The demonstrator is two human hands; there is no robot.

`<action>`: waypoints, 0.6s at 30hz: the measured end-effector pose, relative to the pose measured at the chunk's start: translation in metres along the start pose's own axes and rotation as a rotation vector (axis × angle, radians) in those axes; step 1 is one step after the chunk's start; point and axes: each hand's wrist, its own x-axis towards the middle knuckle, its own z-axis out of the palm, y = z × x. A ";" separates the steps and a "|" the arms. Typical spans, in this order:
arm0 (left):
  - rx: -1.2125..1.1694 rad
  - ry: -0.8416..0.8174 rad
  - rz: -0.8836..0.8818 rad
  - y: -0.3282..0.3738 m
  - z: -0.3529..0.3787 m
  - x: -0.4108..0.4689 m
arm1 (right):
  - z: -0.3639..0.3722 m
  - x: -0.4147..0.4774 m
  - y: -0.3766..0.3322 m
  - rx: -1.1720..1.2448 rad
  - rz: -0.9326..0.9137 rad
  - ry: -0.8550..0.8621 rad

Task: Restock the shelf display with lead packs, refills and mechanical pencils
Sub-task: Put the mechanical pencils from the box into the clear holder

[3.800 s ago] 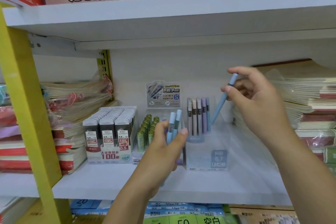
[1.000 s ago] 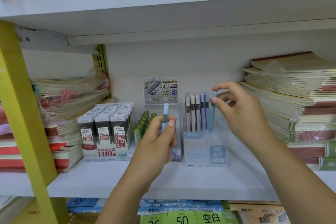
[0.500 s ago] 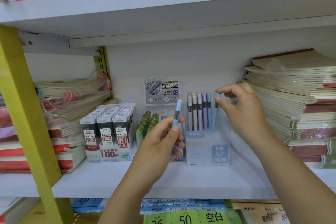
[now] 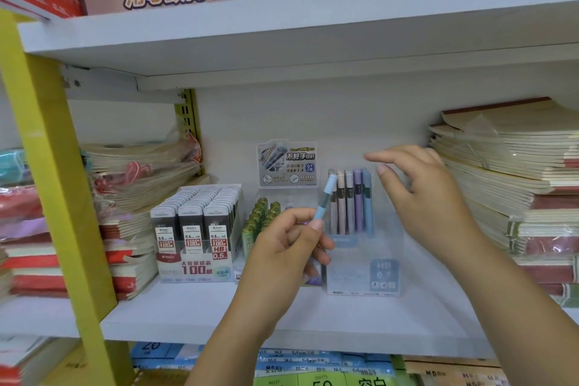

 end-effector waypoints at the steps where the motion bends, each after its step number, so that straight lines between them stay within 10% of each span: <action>1: -0.001 0.004 0.013 0.001 0.002 0.000 | -0.004 -0.001 -0.009 0.109 -0.020 -0.029; 7: -0.043 -0.012 0.054 0.004 0.016 -0.002 | -0.009 -0.010 -0.043 0.593 0.048 -0.342; 18: 0.839 0.209 0.435 -0.014 0.010 -0.001 | -0.023 0.000 -0.012 0.377 0.001 0.188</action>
